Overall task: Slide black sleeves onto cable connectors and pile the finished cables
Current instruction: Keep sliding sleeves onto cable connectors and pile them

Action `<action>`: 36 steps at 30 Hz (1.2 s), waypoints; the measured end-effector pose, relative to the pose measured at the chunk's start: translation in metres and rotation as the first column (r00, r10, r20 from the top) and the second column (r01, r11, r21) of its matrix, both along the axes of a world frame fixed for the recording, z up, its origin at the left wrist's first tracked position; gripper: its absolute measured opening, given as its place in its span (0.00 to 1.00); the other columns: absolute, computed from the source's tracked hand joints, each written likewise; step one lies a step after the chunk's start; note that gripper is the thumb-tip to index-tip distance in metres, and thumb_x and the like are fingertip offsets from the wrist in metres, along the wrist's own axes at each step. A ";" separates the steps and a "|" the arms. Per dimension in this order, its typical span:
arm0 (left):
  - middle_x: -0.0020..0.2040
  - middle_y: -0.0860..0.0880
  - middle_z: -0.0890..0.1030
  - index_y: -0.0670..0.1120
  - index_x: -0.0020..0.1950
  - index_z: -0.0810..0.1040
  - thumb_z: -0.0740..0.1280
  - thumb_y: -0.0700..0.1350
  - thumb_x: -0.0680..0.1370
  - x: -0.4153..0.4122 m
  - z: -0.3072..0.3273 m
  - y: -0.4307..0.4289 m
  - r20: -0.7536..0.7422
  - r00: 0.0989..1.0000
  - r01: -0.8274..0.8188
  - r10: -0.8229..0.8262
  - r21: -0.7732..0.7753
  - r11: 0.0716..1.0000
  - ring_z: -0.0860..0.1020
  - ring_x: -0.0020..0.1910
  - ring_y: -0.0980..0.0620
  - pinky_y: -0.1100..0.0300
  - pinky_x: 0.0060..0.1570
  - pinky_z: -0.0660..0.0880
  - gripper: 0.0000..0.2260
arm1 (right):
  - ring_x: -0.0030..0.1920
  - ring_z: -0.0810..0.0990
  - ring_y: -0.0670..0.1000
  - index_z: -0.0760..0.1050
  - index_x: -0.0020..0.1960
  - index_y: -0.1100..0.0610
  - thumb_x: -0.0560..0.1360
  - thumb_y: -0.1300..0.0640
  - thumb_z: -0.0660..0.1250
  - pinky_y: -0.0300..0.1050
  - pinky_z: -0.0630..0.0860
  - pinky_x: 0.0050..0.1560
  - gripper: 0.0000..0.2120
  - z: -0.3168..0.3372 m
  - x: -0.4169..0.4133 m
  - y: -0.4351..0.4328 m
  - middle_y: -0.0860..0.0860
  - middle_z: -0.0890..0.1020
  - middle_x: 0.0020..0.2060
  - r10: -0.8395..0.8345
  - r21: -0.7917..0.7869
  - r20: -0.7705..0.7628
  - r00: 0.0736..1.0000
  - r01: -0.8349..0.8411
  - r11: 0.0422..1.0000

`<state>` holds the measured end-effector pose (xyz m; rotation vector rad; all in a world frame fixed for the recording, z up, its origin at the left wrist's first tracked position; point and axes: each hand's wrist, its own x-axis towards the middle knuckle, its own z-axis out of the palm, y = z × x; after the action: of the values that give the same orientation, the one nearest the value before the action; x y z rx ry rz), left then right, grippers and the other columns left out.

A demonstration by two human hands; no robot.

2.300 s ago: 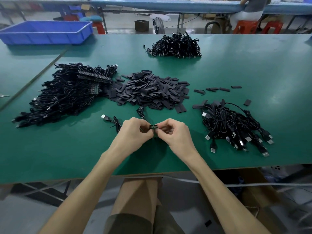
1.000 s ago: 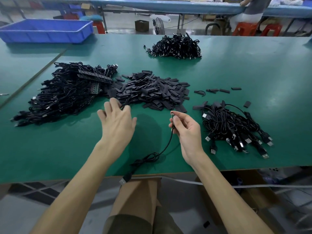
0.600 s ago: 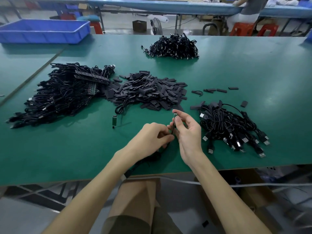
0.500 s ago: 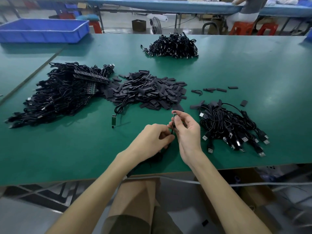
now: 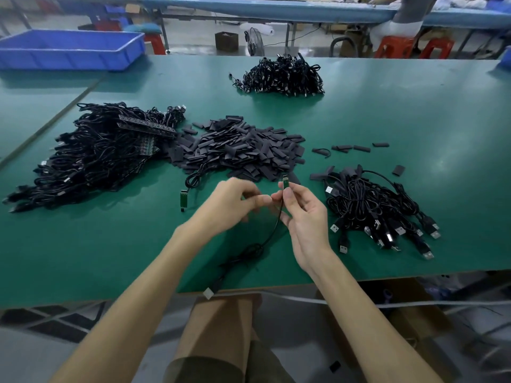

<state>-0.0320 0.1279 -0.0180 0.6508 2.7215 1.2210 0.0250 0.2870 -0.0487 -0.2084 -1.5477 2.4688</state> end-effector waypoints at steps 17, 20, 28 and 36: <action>0.56 0.47 0.77 0.43 0.59 0.83 0.72 0.41 0.78 -0.084 -0.008 0.001 -0.444 0.894 -0.169 -0.063 -0.464 0.870 0.78 0.54 0.46 0.53 0.44 0.71 0.10 | 0.31 0.78 0.49 0.80 0.57 0.68 0.82 0.63 0.68 0.40 0.74 0.30 0.09 -0.003 -0.001 -0.003 0.55 0.84 0.35 0.025 0.037 -0.009 1.000 -0.024 0.999; 0.57 0.47 0.77 0.45 0.58 0.82 0.74 0.47 0.77 -0.082 -0.003 -0.001 -0.446 0.889 -0.144 -0.101 -0.482 0.864 0.74 0.60 0.44 0.50 0.55 0.70 0.11 | 0.31 0.78 0.49 0.81 0.56 0.66 0.82 0.63 0.68 0.39 0.73 0.30 0.07 -0.003 -0.002 -0.002 0.56 0.84 0.36 0.027 0.040 -0.012 1.000 -0.027 0.999; 0.54 0.50 0.86 0.46 0.56 0.85 0.72 0.48 0.79 -0.038 0.012 -0.011 -0.501 0.864 -0.068 -0.044 -0.204 0.977 0.82 0.54 0.48 0.50 0.56 0.76 0.09 | 0.33 0.77 0.47 0.83 0.55 0.57 0.81 0.62 0.70 0.38 0.73 0.33 0.05 -0.009 -0.003 -0.002 0.52 0.84 0.36 -0.048 0.165 0.014 0.999 0.045 0.985; 0.46 0.50 0.87 0.44 0.51 0.88 0.75 0.44 0.76 -0.004 0.000 -0.028 -0.490 0.870 0.040 -0.055 -0.041 0.998 0.81 0.43 0.55 0.60 0.52 0.76 0.06 | 0.36 0.79 0.44 0.86 0.50 0.56 0.78 0.63 0.74 0.36 0.77 0.40 0.05 -0.008 -0.001 -0.004 0.50 0.86 0.37 -0.073 0.281 0.009 0.997 0.068 0.957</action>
<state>-0.0356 0.1000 -0.0183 1.1620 3.0857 1.1249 0.0236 0.2828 -0.0566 -0.2349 -1.8405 2.1678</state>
